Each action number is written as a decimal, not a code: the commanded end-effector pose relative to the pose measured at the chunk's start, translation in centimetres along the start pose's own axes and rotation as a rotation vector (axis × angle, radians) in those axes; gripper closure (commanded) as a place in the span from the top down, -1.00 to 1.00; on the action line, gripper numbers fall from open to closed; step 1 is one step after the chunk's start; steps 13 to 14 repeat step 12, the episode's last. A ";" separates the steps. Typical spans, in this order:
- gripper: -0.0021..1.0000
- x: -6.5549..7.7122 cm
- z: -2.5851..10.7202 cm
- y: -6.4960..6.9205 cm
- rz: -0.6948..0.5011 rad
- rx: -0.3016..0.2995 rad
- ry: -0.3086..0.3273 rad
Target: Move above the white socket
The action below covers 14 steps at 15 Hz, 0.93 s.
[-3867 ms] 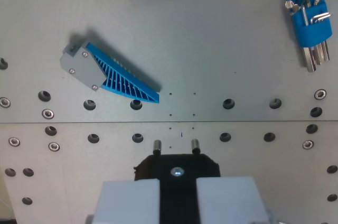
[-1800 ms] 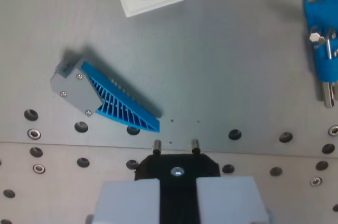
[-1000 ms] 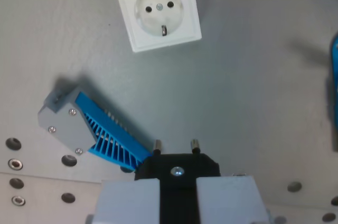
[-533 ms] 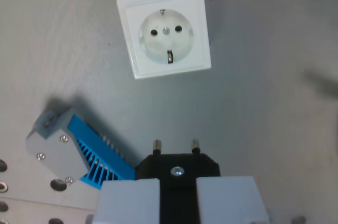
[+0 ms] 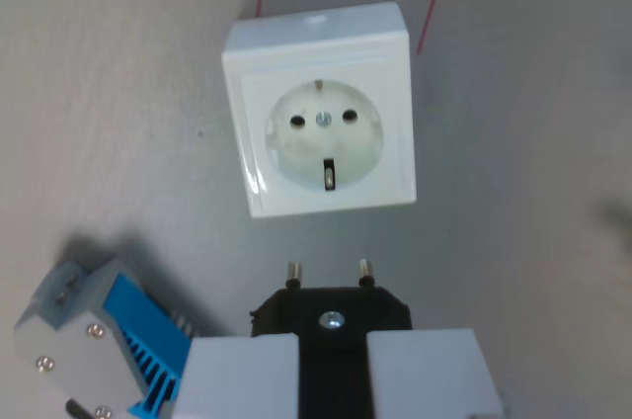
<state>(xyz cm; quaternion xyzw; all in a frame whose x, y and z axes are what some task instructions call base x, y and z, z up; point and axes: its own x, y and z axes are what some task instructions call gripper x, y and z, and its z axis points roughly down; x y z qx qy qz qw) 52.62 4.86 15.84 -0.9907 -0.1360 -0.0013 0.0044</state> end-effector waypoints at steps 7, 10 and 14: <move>-1.00 1.7 3.9 0.0 -0.073 0.036 0.010; -1.00 1.8 4.5 0.0 -0.065 0.035 0.010; -1.00 1.8 4.8 0.0 -0.064 0.034 0.012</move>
